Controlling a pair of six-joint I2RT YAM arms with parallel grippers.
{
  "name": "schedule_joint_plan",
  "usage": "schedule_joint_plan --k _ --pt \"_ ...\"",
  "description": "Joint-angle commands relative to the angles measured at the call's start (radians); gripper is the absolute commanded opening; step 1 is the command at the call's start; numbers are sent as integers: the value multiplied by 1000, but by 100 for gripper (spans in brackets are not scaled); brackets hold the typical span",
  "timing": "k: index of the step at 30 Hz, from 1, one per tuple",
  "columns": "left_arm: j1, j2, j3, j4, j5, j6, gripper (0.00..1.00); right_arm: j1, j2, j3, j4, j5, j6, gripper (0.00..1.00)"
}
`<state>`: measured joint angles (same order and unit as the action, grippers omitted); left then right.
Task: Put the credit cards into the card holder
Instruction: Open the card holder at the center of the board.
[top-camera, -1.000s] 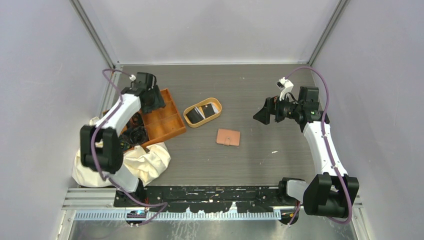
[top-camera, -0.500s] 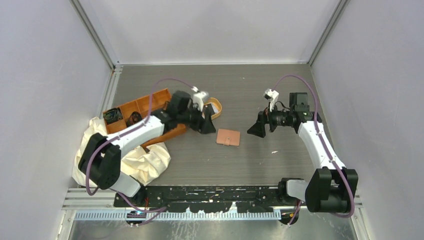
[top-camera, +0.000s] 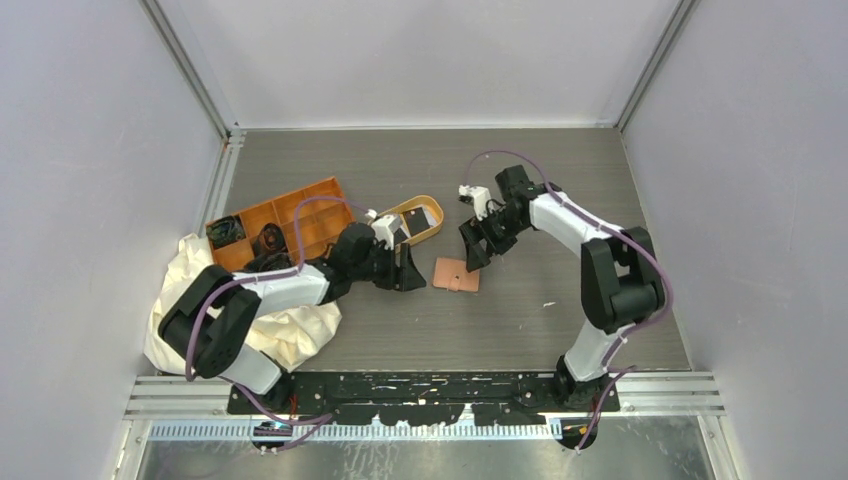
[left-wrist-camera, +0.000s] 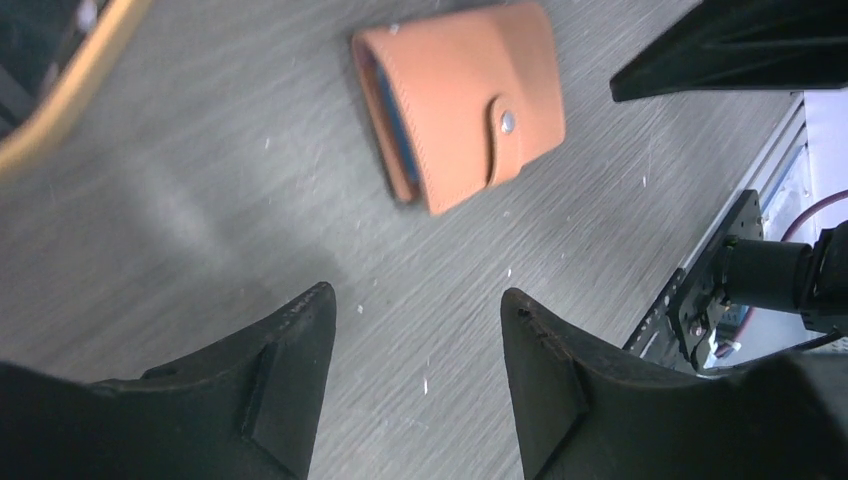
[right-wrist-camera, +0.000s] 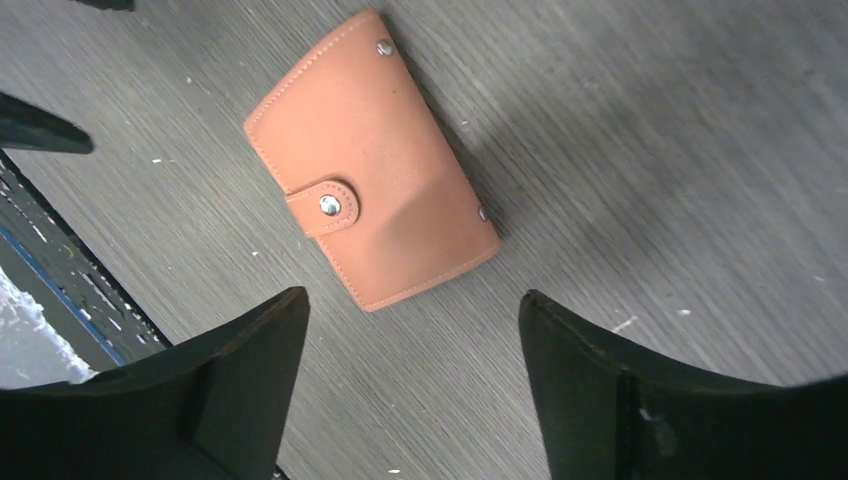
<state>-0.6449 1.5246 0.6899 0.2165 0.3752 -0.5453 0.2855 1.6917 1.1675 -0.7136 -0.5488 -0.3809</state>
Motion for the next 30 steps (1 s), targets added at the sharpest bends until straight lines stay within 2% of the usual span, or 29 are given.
schedule_joint_plan --k 1,5,12,16,17,19,21,27,30 --pt "2 -88 -101 206 -35 -180 61 27 87 93 -61 65 64 76" --pt "2 -167 -166 198 -59 -222 60 62 189 155 -126 65 54 64" --pt "1 -387 -283 171 -119 -285 60 91 235 161 -166 29 36 43" --pt "-1 -450 -341 192 -127 -343 61 96 257 162 -173 36 36 43" --pt "-5 -453 -352 205 -128 -356 61 96 258 160 -172 36 36 47" --pt "-17 -444 -367 229 -129 -377 61 96 254 157 -170 47 35 62" --pt "-33 -420 -378 258 -129 -384 61 96 246 152 -161 57 33 66" --pt "-73 -336 -379 334 -140 -378 60 101 194 107 -92 17 14 65" --pt "-80 -304 -371 338 -162 -374 57 124 208 104 -82 27 18 60"
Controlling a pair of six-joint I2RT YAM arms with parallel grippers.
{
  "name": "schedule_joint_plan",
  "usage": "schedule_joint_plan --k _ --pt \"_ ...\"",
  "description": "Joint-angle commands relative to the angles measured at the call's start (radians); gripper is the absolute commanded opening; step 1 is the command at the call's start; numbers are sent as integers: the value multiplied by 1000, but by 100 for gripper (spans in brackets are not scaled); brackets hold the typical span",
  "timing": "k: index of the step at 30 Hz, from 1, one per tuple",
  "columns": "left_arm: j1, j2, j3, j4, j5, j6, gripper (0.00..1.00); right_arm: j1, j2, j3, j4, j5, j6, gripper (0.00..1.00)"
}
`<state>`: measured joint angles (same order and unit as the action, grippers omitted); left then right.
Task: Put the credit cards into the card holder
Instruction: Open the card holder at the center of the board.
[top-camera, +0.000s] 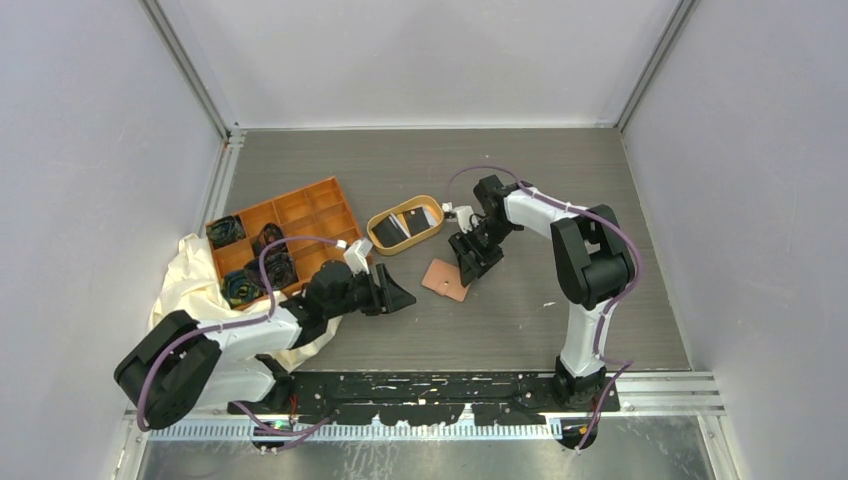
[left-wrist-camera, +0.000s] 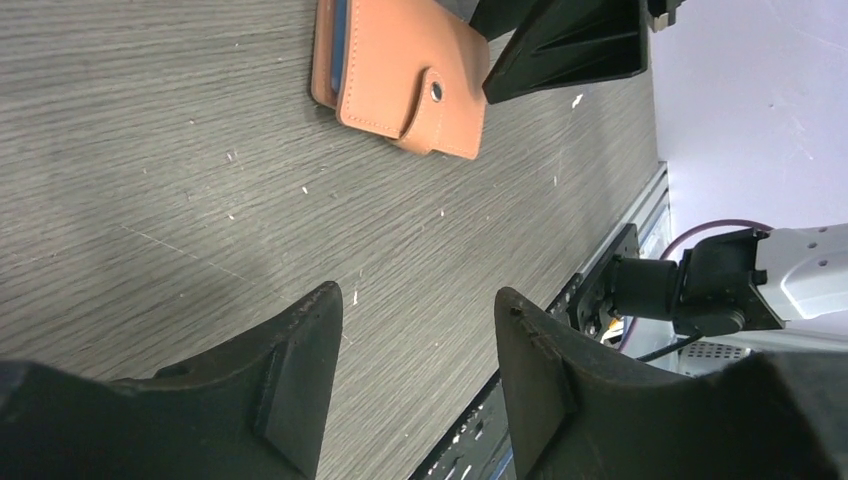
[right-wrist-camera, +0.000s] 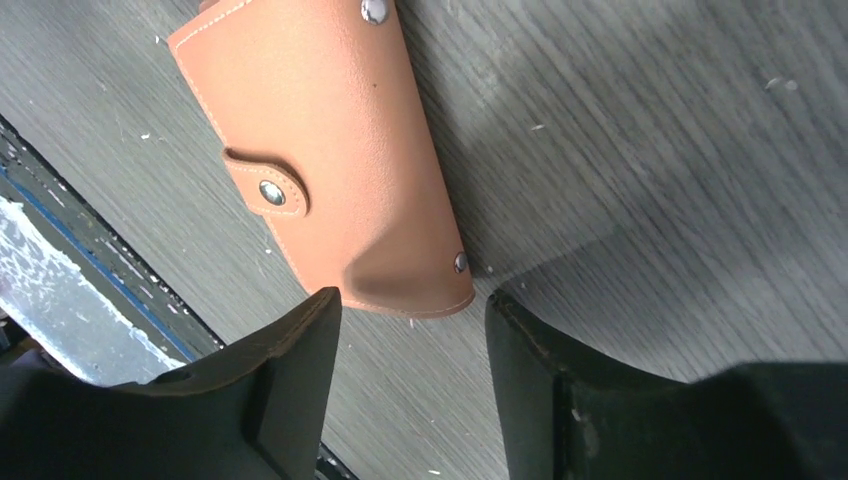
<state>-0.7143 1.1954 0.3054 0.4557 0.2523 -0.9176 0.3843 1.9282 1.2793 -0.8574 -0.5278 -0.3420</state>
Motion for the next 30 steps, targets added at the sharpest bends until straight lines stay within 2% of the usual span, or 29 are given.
schedule_joint_plan --k 1,5,10,14,18,21,26,30 --pt "-9 36 16 100 -51 -3 56 33 -21 -4 59 9 -21 56" --pt "-16 97 24 107 -100 -26 51 46 -5 -2 59 -17 5 43" --pt "-21 197 24 213 -111 -60 51 46 2 -11 69 -65 51 14" --pt "-21 257 41 258 -80 -62 51 47 -16 -22 80 -132 71 1" --pt "-21 265 12 342 -55 -57 56 47 -53 -40 87 -210 65 1" --pt "-20 215 -19 357 -61 10 61 45 -92 -49 82 -262 29 1" --pt "-18 50 -49 247 -35 244 64 46 -178 -54 4 -335 -115 1" --pt "-15 -131 -73 99 -20 414 67 47 -259 -76 -34 -329 -225 1"
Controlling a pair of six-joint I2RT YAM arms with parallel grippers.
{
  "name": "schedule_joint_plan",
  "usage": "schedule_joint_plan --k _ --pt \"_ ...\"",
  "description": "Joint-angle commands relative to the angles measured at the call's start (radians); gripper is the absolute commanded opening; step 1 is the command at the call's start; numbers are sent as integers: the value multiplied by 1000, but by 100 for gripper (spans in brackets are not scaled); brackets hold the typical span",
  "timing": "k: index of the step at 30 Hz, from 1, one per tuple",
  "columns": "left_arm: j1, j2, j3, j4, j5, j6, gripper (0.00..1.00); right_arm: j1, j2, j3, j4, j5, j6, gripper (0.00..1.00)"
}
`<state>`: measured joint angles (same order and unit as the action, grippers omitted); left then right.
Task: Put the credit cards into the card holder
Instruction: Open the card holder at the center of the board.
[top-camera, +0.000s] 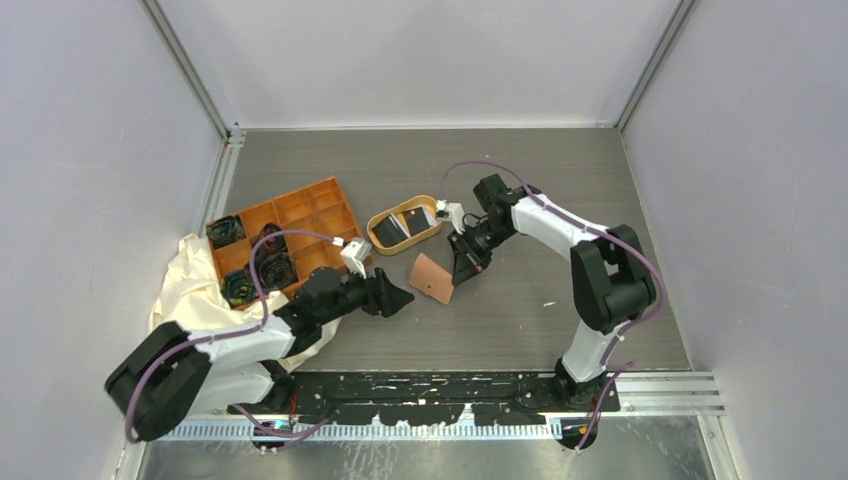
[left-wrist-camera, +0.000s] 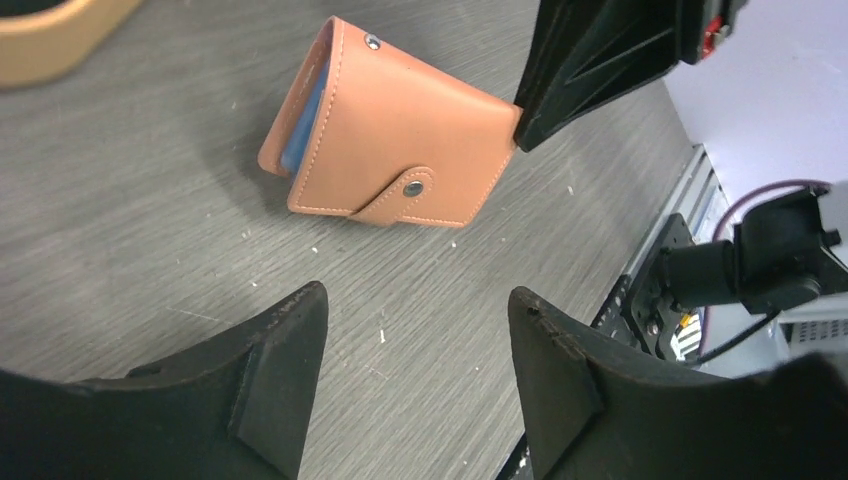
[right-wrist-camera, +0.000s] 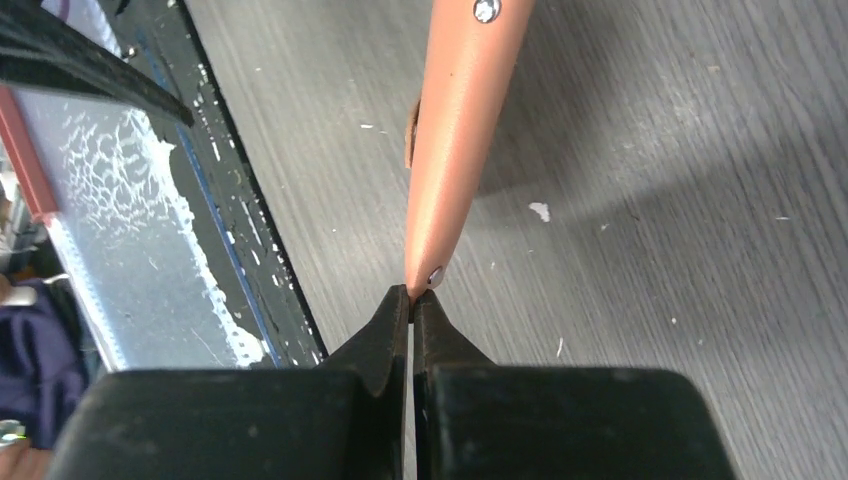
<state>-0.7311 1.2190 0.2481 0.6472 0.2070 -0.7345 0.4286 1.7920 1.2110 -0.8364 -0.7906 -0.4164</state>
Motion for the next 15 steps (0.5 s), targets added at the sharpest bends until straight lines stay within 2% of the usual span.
schedule_joint_plan --k 1,6,11,15 --pt "2 -195 -25 -108 39 254 68 6 -139 -14 -68 -63 -186 1" --pt "2 -306 -49 -118 105 321 70 36 -211 -58 -101 -28 -333 2" --pt "2 -318 -51 -105 143 392 70 50 -267 -89 -156 -22 -491 1" --pt "2 -293 -69 -7 211 493 70 60 -333 -138 -155 -14 -582 1"
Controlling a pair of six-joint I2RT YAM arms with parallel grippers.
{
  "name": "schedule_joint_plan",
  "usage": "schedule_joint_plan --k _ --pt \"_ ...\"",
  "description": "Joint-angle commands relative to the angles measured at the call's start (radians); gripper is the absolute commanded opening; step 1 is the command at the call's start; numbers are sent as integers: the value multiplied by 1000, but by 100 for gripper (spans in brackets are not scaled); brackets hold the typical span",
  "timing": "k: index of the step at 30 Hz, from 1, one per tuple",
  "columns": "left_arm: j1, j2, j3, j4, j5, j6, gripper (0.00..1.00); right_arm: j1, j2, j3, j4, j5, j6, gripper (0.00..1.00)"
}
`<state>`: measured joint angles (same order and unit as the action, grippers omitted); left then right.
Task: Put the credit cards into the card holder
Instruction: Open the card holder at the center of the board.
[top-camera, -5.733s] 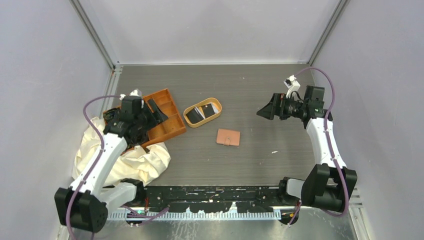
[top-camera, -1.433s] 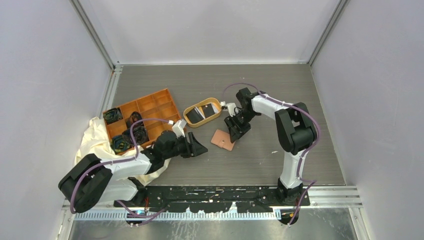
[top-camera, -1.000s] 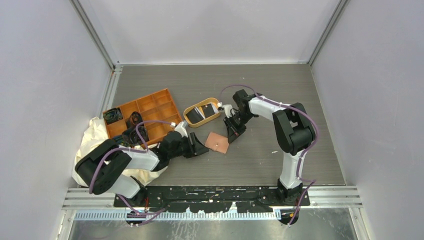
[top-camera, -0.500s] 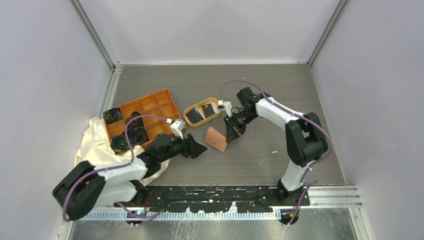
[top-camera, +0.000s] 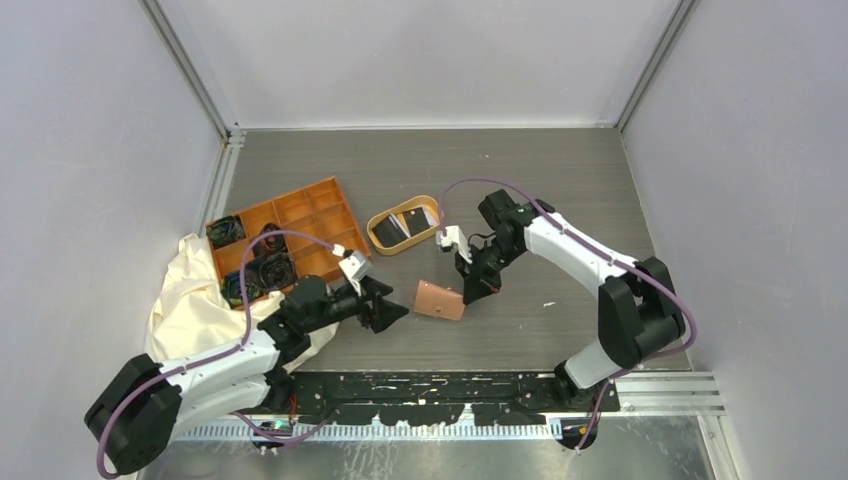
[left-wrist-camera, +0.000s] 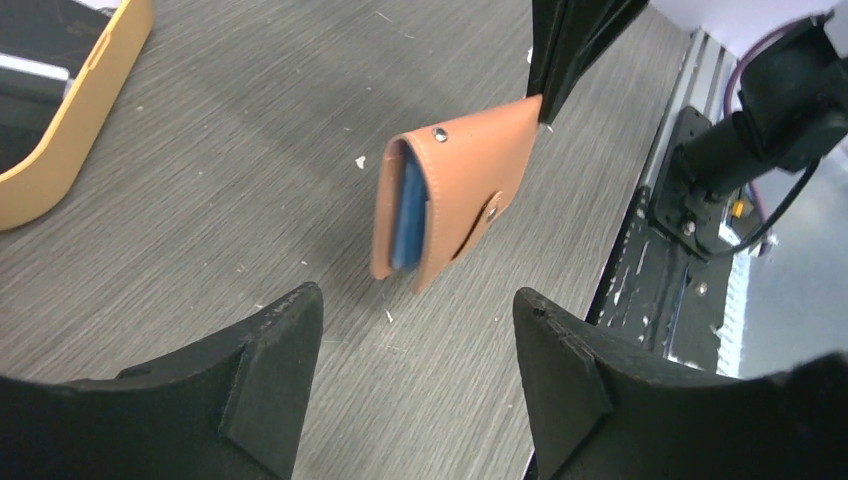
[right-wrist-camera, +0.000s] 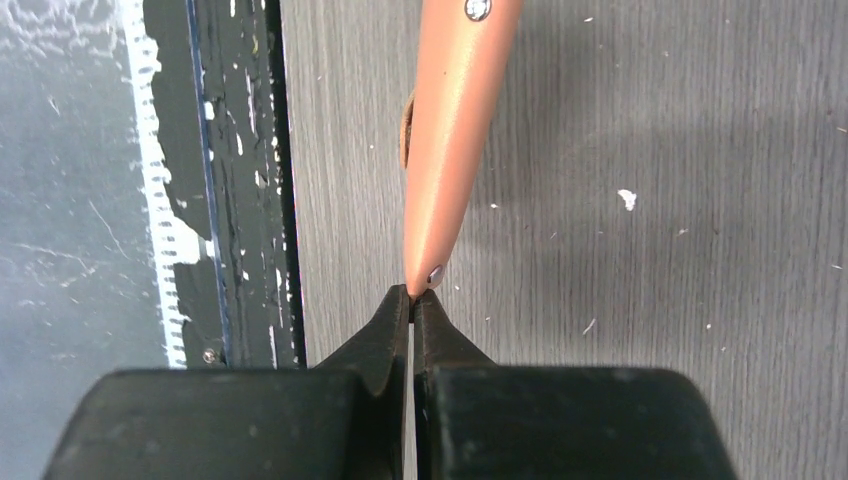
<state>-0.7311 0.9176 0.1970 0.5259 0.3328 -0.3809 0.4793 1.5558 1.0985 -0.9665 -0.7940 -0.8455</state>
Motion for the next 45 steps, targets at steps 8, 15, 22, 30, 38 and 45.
schedule_joint_plan --k 8,15,22,30,38,45 --pt "-18 248 80 277 251 175 73 28 -132 -62 -35 -18 -242 1" --pt "-66 421 164 372 298 172 72 41 -131 -68 -27 -5 -248 1" --pt "-87 548 221 404 303 108 0 47 -149 -70 -3 10 -215 1" --pt "-88 445 192 203 3 -340 0 46 -317 -153 128 61 -149 48" --pt "-124 475 279 91 -53 -629 0 49 -403 -253 193 -55 -240 67" --pt "-178 497 327 72 -103 -715 0 93 -450 -337 409 72 -128 68"
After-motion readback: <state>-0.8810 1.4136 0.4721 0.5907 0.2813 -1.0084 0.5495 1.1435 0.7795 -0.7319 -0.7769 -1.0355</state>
